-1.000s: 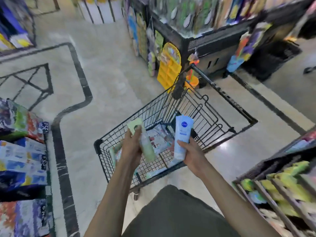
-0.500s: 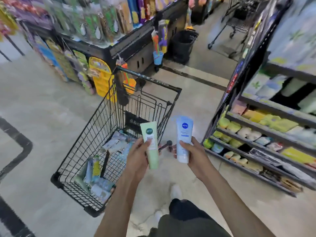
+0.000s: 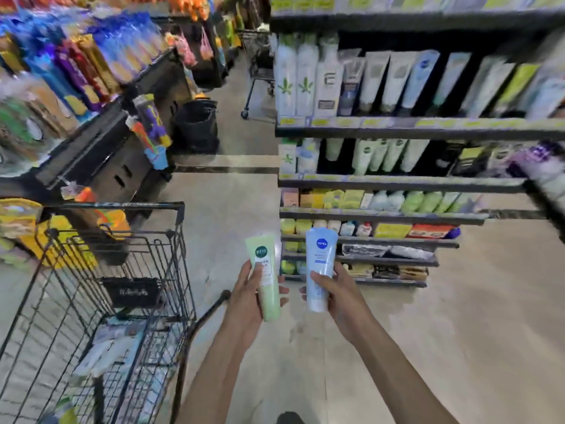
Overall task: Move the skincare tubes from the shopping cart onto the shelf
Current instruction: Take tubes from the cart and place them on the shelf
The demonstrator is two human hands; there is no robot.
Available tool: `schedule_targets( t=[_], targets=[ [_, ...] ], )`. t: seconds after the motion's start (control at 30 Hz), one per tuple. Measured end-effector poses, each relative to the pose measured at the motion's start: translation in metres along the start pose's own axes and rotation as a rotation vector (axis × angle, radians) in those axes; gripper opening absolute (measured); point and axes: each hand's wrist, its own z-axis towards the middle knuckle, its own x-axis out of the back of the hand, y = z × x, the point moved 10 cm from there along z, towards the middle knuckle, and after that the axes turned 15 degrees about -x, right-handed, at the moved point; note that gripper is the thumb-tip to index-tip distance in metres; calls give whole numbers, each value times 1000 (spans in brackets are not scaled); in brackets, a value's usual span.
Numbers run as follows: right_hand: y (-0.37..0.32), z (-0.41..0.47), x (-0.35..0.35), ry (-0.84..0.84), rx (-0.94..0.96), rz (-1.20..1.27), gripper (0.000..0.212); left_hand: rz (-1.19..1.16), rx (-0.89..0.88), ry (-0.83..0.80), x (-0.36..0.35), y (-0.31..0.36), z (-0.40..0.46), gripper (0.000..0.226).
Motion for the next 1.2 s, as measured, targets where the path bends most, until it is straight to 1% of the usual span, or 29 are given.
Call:
schedule_targets(
  t=[0.13,0.2,0.33,0.5,0.7,0.87,0.97,1.1,1.2],
  targets=[
    [-35,-19,76,44,32,60,47,39,32,-85,-82,-32,5,38],
    [-51,-26,111,56,47,73,46,79,21,-121,-118,-44,6,34],
    [-76,-34,173,78,56,105,42,126,-25,-182,-183,-62,5,52],
    [-106,-35,227,89,71,115,37,122,-32,-195,-244,-79,13,48],
    [-148,-18,256,89,102,141,35,119,-62,-226,-292,-79,39,46],
    [-189,4,265,82,147,141,37,129,-82,-242,-319,-78,81,45],
    [-223,17,268,100,180,104,38,110,-119,-235,-338,-76,113,49],
    [-275,40,271,148,214,52,40,28,-119,-218,-362,-70,154,51],
    [-323,61,268,179,267,-16,36,-13,-120,-237,-379,-63,181,53]
  ],
)
